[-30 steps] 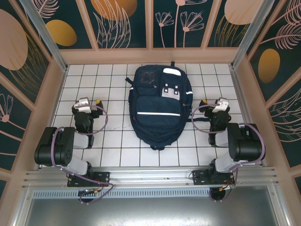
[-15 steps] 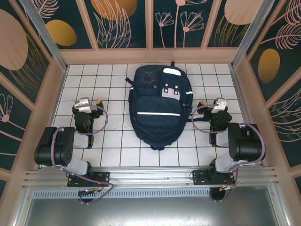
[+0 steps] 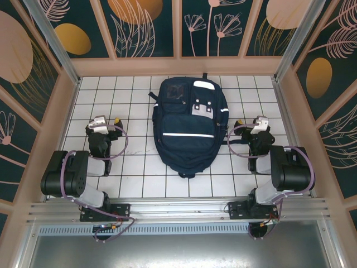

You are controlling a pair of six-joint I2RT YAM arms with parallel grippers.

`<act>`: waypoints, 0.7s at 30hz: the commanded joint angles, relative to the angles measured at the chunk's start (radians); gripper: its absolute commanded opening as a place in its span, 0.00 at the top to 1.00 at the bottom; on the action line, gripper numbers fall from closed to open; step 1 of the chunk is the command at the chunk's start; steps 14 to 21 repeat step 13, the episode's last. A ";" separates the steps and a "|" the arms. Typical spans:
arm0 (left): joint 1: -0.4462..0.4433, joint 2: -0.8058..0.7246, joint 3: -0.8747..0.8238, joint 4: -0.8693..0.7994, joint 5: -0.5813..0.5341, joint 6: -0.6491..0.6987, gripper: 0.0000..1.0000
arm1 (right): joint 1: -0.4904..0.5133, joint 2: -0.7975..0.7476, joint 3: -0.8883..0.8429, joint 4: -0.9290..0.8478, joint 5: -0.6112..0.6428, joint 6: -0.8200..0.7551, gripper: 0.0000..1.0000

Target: Pack the student bag

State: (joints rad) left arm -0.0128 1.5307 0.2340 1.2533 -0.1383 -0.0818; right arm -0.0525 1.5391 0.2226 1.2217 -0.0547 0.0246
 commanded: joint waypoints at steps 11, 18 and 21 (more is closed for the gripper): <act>0.005 -0.008 0.008 0.011 0.009 0.006 0.01 | 0.002 0.001 0.019 0.010 -0.022 -0.014 0.01; 0.005 -0.010 0.002 0.022 0.009 0.008 0.01 | 0.003 0.001 0.018 0.010 -0.022 -0.014 0.01; 0.005 -0.010 0.002 0.022 0.009 0.008 0.01 | 0.003 0.001 0.018 0.010 -0.022 -0.014 0.01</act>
